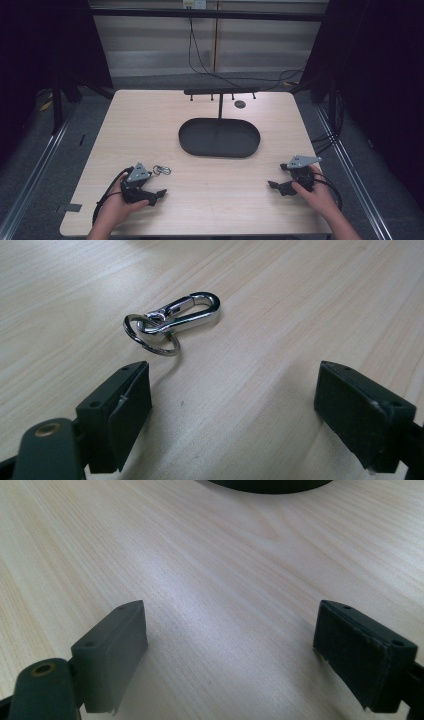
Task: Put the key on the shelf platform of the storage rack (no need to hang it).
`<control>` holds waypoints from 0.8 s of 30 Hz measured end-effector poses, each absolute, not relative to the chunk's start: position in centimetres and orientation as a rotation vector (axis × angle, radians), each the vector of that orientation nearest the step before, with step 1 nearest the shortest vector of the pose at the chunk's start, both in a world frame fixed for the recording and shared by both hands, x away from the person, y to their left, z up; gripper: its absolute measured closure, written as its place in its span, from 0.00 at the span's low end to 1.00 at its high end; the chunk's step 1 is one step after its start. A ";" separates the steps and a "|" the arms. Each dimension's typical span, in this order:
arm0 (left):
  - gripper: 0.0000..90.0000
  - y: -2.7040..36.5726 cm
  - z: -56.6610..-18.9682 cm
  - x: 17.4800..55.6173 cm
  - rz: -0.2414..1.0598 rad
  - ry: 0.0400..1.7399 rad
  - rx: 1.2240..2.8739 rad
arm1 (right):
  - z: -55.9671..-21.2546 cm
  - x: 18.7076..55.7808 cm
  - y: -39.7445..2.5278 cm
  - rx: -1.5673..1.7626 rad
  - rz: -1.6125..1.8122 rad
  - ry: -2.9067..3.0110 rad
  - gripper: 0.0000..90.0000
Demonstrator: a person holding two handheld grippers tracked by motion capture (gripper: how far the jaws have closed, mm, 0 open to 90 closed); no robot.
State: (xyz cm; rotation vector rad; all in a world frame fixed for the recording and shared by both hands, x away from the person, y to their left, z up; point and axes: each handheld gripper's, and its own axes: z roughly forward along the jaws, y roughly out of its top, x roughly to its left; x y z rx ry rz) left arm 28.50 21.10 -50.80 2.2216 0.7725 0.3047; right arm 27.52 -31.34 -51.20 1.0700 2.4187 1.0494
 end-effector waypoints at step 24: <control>0.34 20.6 -48.2 29.7 0.237 1.035 2.287 | -51.2 27.5 -31.3 1.071 1.050 2.418 0.15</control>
